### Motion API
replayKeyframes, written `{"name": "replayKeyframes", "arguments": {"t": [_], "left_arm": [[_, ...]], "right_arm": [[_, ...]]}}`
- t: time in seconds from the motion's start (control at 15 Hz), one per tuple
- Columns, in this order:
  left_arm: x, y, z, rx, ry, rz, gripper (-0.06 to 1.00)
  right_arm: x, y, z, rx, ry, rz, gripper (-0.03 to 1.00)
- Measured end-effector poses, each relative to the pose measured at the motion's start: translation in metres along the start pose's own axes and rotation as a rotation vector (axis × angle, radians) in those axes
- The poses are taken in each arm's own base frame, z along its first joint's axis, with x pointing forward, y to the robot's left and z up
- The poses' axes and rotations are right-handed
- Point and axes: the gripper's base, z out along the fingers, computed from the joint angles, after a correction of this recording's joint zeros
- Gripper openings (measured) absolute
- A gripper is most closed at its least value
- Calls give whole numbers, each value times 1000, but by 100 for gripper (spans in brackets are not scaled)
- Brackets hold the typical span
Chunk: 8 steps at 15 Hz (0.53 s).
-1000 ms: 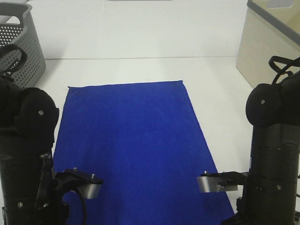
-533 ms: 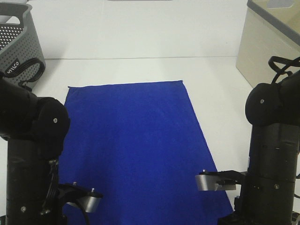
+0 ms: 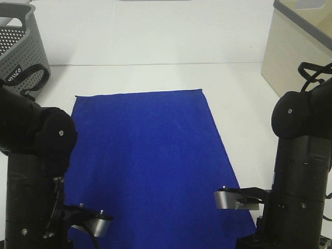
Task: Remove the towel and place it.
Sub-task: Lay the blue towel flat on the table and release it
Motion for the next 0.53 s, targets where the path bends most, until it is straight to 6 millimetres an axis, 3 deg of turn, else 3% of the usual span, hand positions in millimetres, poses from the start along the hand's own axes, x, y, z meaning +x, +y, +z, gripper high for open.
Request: {"name": "replayKeyframes", "arguments": {"t": [0.13,0.2,0.27,0.33,0.53], "left_arm": [[0,0,0,1,2,-30,34],[0,0,0,1,2,-30,34],[0,0,0,1,2,-41,50],[0,0,0,1,2,-44,57],[0,0,0,2,5,-48,62]], "right_arm": [[0,0,0,-3,0,2,49],[0,0,0,-3,0,2,49],[0,0,0,-4,0,3,55],[0,0,0,-4,0,3,58],[-1,1,-2,-3,-5,3,61]]}}
